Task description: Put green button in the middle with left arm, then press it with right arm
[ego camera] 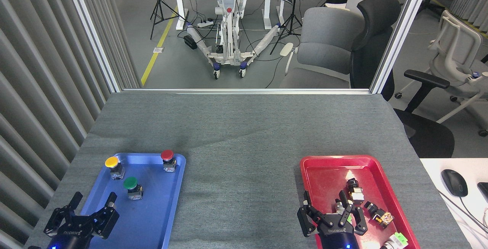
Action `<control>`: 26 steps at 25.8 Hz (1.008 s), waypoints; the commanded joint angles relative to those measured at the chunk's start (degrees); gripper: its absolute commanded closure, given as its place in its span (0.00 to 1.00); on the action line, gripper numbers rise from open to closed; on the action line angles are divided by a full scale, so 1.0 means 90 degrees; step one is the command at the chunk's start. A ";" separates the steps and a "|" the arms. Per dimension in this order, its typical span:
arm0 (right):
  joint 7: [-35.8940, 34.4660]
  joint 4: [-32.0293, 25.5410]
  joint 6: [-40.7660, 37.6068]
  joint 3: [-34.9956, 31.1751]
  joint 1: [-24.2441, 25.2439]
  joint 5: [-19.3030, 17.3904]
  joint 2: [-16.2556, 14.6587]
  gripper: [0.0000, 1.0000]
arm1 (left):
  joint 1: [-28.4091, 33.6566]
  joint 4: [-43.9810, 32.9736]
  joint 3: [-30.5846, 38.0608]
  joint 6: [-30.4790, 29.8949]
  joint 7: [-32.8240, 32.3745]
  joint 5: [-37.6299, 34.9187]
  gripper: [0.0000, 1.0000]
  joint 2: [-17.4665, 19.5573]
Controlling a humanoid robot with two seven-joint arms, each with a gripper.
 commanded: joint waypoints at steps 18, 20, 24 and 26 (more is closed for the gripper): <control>0.0024 0.0011 -0.0021 -0.0013 0.0069 0.0010 0.0004 0.01 | 0.0087 -0.0264 0.0098 0.0085 0.0099 -0.0013 0.01 -0.0030; 0.0024 0.0011 -0.0011 -0.0013 0.0069 0.0010 0.0013 0.01 | 0.0087 -0.0274 0.0098 0.0095 0.0236 -0.0013 0.01 -0.0030; 0.0014 0.0040 -0.0011 -0.0013 0.0089 0.0010 0.0023 0.01 | 0.0097 -0.0264 0.0098 0.0095 0.0344 -0.0062 0.01 -0.0030; 0.0024 0.0040 -0.0011 -0.0023 0.0157 0.0010 0.0003 0.01 | 0.0097 -0.0264 0.0098 0.0104 0.0344 -0.0081 0.01 -0.0030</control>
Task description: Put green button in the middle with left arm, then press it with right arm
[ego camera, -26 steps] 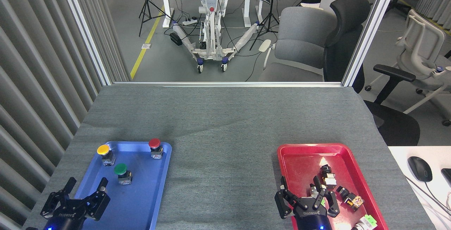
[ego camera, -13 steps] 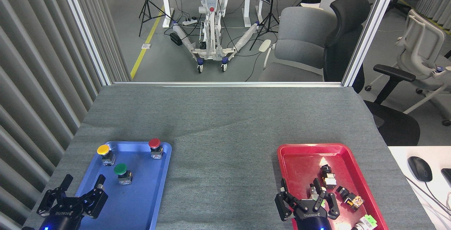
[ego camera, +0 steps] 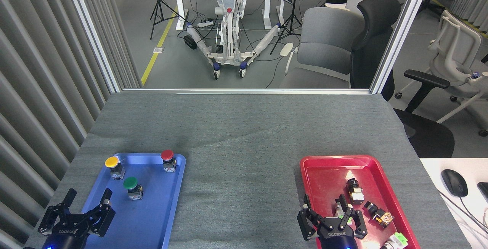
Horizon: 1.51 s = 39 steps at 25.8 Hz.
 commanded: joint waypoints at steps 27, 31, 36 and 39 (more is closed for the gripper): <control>-0.0010 0.0009 -0.0001 0.0013 0.0076 0.0001 -0.0071 0.01 | -0.0017 0.0238 0.0000 0.0012 -0.0041 -0.0054 0.01 0.0020; 0.0010 -0.0049 0.0009 0.0013 0.0115 0.0010 -0.0051 0.01 | -0.0076 0.0248 0.0000 0.0012 -0.0080 -0.0045 0.01 0.0059; 0.0030 -0.0059 0.0009 0.0013 0.0125 0.0010 -0.0051 0.01 | -0.0525 0.1126 -0.0186 -0.0008 -0.0080 -0.0084 0.01 0.0078; 0.0030 -0.0069 0.0009 0.0013 0.0144 0.0010 -0.0061 0.01 | -0.0740 0.1703 -0.0322 -0.0008 -0.0089 -0.0123 0.01 0.0098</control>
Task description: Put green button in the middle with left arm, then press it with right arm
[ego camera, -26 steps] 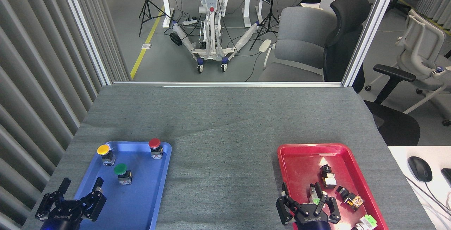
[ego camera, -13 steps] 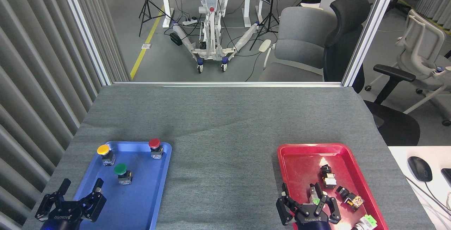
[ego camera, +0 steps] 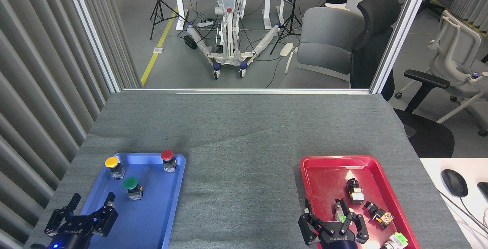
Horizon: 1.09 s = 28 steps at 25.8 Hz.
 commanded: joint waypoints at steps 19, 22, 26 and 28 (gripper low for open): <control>-0.0012 -0.0016 -0.0038 0.0010 0.0013 -0.0001 -0.0009 0.01 | -0.1780 0.2751 -0.1299 0.0157 -0.0091 -0.0384 0.01 -0.0153; -0.0012 -0.0016 -0.0038 0.0010 0.0013 0.0009 -0.0009 0.01 | -0.1829 0.2809 -0.1309 0.0157 -0.0101 -0.0384 0.01 -0.0241; -0.0002 -0.0016 -0.0038 0.0000 -0.0007 0.0018 -0.0009 0.01 | -0.2054 0.3092 -0.1309 0.0167 -0.0082 -0.0384 0.01 -0.0338; 0.0007 -0.0016 -0.0029 0.0000 -0.0007 0.0058 0.0011 0.01 | -0.2191 0.3298 -0.1309 0.0177 -0.0033 -0.0394 0.01 -0.0348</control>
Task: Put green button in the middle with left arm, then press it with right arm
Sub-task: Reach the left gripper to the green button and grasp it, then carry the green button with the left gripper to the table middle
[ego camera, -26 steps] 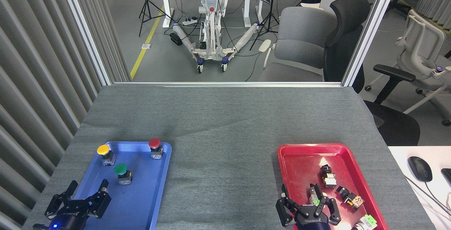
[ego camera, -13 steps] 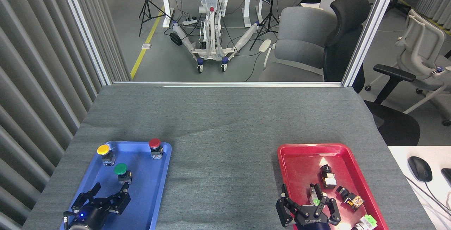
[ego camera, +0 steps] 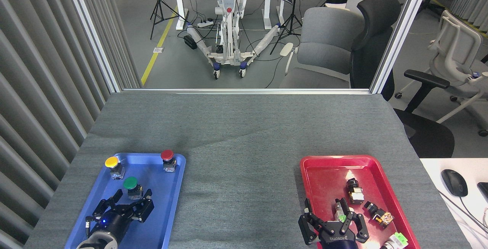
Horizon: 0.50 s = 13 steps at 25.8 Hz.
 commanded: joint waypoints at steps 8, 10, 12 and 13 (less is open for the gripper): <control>0.0042 -0.0004 -0.0010 -0.0003 -0.0074 0.0113 0.0078 0.01 | -0.0308 0.0583 -0.0020 0.0608 0.0170 -0.0017 0.43 -0.0058; 0.0042 -0.0004 -0.0010 0.0007 -0.0074 0.0113 0.0078 0.01 | -0.0308 0.0583 -0.0107 0.0598 0.0336 -0.0017 0.62 -0.0028; 0.0042 -0.0004 -0.0010 0.0017 -0.0065 0.0122 0.0068 0.01 | -0.0298 0.0583 -0.0293 0.0569 0.0395 -0.0017 0.78 0.0030; 0.0051 -0.0004 -0.0010 0.0017 -0.0065 0.0122 0.0068 0.01 | -0.0298 0.0583 -0.0381 0.0540 0.0415 -0.0017 0.85 0.0050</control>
